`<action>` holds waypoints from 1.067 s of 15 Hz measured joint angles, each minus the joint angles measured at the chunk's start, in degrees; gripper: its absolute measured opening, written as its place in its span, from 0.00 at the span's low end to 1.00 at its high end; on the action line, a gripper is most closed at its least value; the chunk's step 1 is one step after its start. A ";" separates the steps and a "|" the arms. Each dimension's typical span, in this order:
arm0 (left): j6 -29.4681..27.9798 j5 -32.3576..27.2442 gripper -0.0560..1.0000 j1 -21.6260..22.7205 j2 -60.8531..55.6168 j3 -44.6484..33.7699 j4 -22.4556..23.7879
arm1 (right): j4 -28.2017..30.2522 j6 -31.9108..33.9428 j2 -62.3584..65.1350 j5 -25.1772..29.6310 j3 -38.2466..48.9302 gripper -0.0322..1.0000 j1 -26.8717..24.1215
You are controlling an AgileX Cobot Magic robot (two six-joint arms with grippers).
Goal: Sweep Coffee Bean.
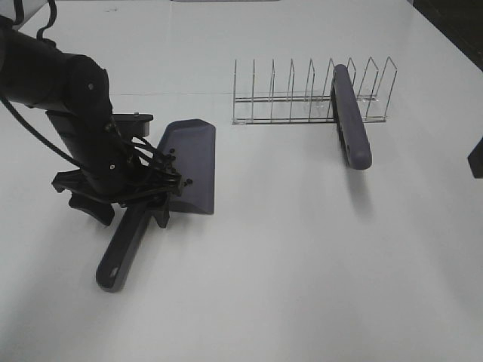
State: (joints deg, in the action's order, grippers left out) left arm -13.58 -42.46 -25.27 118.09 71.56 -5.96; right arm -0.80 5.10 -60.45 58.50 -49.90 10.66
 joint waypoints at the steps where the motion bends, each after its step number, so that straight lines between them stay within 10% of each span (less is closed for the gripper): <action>1: 0.11 -1.43 0.79 0.00 -1.38 0.00 1.55 | 0.00 0.00 2.69 0.63 0.69 0.73 0.00; 8: -1.20 -17.76 0.79 0.17 -23.49 0.17 15.41 | 0.80 -2.58 22.80 7.51 6.59 0.73 0.00; 16: -1.38 -26.07 0.79 0.17 -62.11 -18.22 15.99 | -0.74 -7.10 45.55 5.50 19.42 0.73 0.00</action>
State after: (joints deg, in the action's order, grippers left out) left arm -14.95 -68.53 -25.10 55.98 53.34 10.03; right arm -1.55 -2.01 -14.90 64.00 -30.48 10.66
